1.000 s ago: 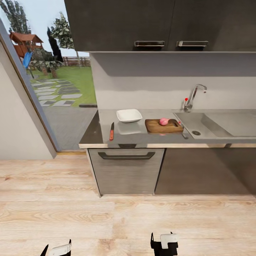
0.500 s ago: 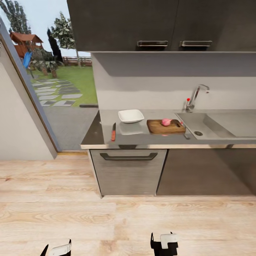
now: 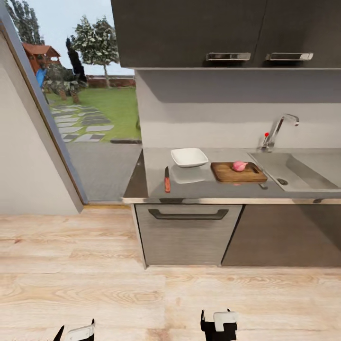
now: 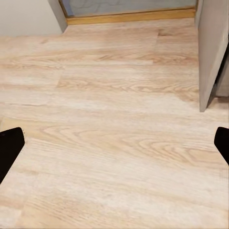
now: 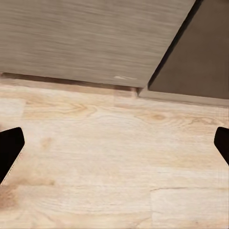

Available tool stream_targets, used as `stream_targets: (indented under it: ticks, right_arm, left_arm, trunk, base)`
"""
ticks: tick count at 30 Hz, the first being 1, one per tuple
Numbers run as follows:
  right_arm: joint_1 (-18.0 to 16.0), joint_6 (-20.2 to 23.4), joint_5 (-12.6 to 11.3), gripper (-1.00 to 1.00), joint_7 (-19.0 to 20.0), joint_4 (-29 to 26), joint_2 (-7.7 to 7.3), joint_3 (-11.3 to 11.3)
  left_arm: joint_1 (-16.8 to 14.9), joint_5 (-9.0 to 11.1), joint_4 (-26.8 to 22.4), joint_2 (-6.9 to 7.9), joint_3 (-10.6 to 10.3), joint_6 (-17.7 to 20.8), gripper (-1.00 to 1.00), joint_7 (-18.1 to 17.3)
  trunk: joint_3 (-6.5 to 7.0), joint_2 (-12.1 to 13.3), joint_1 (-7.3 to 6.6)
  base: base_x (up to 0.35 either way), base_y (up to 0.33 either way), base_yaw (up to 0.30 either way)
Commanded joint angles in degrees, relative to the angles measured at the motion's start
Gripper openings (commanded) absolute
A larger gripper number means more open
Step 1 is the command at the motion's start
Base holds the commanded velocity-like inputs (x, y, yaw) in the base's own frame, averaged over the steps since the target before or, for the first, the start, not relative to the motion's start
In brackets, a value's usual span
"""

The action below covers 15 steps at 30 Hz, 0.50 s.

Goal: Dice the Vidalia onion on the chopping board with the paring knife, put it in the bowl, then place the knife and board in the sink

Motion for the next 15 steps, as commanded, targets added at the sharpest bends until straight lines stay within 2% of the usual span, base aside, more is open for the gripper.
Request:
stream_targets:
  ticks: [1,11,13,15]
  right_arm:
    - [-0.04,-0.09,-0.21,1.0,-0.36,0.06,0.02,0.49]
    - [-0.04,0.2,0.01,1.0,-0.44,-0.21,0.35,0.57]
    - [-0.04,1.09,0.06,1.0,-0.63,-1.52,0.44,0.57]
    - [-0.04,5.16,0.13,1.0,-0.96,-6.42,0.63,0.57]
  left_arm:
    - [-0.1,-0.49,0.22,0.02,0.46,-0.29,1.0,0.12]
    - [-0.1,-0.49,0.23,0.02,0.47,-0.29,1.0,0.14]
    - [-0.1,-0.49,0.22,0.02,0.47,-0.29,1.0,0.14]
    - [-0.1,-0.5,0.22,0.02,0.48,-0.29,1.0,0.14]
  trunk:
    - [-0.08,-0.04,0.01]
    - [-0.37,-0.04,0.01]
    - [-0.39,-0.04,0.01]
    - [-0.4,-0.04,0.01]
  base:
    - [0.04,0.08,0.132]
    - [0.01,0.019,0.138]
    - [0.001,0.001,0.035]
    - [0.0,0.001,0.018]
